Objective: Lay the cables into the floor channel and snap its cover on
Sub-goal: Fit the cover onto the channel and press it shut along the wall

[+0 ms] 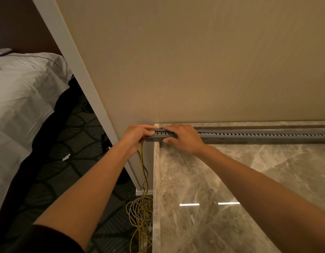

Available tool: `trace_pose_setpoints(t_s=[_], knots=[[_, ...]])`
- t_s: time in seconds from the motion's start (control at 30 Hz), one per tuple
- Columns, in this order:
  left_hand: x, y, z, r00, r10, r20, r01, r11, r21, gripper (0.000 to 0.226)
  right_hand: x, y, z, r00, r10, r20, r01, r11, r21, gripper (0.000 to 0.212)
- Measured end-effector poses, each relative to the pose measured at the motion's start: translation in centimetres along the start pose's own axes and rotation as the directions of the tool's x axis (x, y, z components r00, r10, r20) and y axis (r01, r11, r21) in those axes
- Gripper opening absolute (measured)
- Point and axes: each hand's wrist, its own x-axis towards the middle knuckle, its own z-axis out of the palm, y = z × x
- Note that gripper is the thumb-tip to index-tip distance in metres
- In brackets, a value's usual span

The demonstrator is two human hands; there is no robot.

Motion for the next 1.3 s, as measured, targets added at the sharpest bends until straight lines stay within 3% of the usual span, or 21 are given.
trace_pose_setpoints(t_s=[0.07,0.1,0.13,0.2,0.27,0.43,0.73,0.83,0.93,1.03,1.17,1.3], knots=[[-0.2,0.4,-0.5,0.997,0.042,0.069,-0.054,0.984,0.172,0.031,-0.1,-0.2,-0.1,1.0,0.011,-0.001,-0.011,1.0,0.025,0.045],[-0.3,0.6,-0.6,0.988,0.113,0.101,-0.141,0.93,0.338,0.03,-0.1,-0.2,-0.1,1.0,0.019,0.005,-0.019,0.999,0.026,0.045],[-0.4,0.8,-0.7,0.967,0.203,0.157,-0.256,0.811,0.526,0.028,0.0,-0.1,-0.2,1.0,0.025,0.012,-0.025,0.999,0.026,0.045],[-0.6,1.1,-0.6,0.903,0.306,0.301,-0.418,0.463,0.782,0.031,0.2,-0.1,-0.1,0.999,0.018,0.028,-0.018,1.0,0.021,0.043],[-0.5,1.0,-0.1,0.872,0.332,0.361,-0.449,0.244,0.86,0.033,0.4,0.0,0.1,0.999,-0.006,0.048,0.006,1.0,0.008,0.04],[-1.0,0.3,0.9,0.834,0.414,0.366,-0.433,0.077,0.898,0.03,0.5,-0.2,0.1,0.997,0.004,0.076,-0.001,0.999,-0.039,0.039],[-1.3,0.3,0.9,0.834,0.427,0.35,-0.414,0.063,0.908,0.03,0.1,-0.4,-0.1,0.998,-0.013,0.062,0.016,0.998,-0.062,0.039],[-1.4,0.4,1.0,0.852,0.405,0.332,-0.4,0.094,0.912,0.032,0.0,0.7,-1.4,0.987,0.028,0.159,-0.04,0.997,0.07,0.029],[-1.5,1.1,1.7,0.878,0.368,0.305,-0.361,0.092,0.928,0.032,-0.7,3.3,-3.7,0.945,0.108,0.308,-0.127,0.991,0.042,0.025],[-1.4,2.3,3.1,0.888,0.315,0.336,-0.366,0.039,0.93,0.033,-1.3,5.8,-4.8,0.912,0.168,0.375,-0.194,0.98,0.032,0.035],[-1.2,3.0,4.5,0.903,0.256,0.345,-0.36,0.012,0.933,0.033,-1.3,6.5,-4.5,0.923,0.183,0.339,-0.217,0.974,0.064,0.051],[-1.4,2.8,4.7,0.907,0.244,0.343,-0.353,-0.003,0.936,0.04,-1.5,6.4,-4.5,0.951,0.149,0.27,-0.172,0.983,0.064,0.05]])
